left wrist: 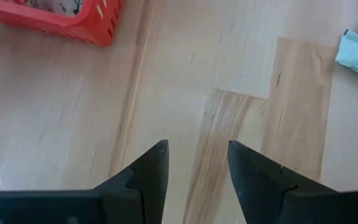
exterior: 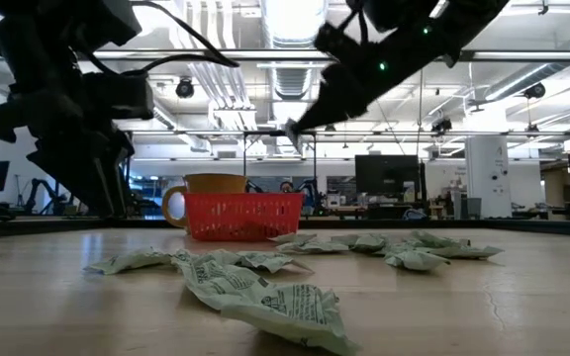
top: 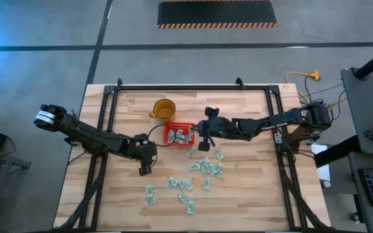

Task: Pick and place Stevia / Truvia into bins
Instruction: Put the gray stevia packet into the red basket

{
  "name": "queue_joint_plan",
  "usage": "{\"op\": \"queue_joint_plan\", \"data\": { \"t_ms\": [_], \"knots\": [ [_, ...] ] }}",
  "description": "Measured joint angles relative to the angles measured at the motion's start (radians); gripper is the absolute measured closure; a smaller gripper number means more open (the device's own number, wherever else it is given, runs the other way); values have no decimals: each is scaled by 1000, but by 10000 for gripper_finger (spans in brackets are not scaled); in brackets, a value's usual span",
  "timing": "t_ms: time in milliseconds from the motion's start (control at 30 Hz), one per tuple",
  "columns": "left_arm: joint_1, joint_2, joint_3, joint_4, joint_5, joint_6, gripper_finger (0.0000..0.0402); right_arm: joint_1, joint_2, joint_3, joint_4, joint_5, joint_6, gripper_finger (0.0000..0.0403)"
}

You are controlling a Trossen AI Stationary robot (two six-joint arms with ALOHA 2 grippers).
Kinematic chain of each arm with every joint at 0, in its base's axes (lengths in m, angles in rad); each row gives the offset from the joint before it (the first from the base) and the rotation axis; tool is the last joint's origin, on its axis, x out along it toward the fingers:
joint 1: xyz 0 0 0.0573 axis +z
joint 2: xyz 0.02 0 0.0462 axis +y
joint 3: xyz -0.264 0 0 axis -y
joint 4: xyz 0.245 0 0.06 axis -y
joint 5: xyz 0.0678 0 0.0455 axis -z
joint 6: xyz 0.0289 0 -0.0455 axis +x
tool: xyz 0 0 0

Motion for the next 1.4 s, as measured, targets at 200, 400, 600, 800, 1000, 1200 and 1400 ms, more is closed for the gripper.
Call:
{"op": "queue_joint_plan", "data": {
  "t_ms": [200, 400, 600, 800, 1000, 1200, 1400],
  "knots": [
    [0, 13, 0, 8, -18, 7, 253, 0, 44, -8, 101, -128, -41, 390],
    [0, 14, -4, 15, -18, 9, 253, -17, 108, 3, 124, -102, -42, 390],
    [0, 14, -12, 19, -17, 9, 253, -43, 115, 12, 123, -81, 21, 388],
    [0, 14, -13, 25, -17, 9, 253, -42, 118, 11, 97, -81, 7, 336],
    [0, 14, -13, 25, -9, 5, 253, -43, 115, 15, 88, -79, -19, 266],
    [-47, 17, -12, 83, 67, -51, 253, -38, 63, 20, -52, -79, -18, 238],
    [-194, 19, -8, 154, 68, -55, 253, -25, 19, 20, -215, -82, 21, 242]
  ]
}}
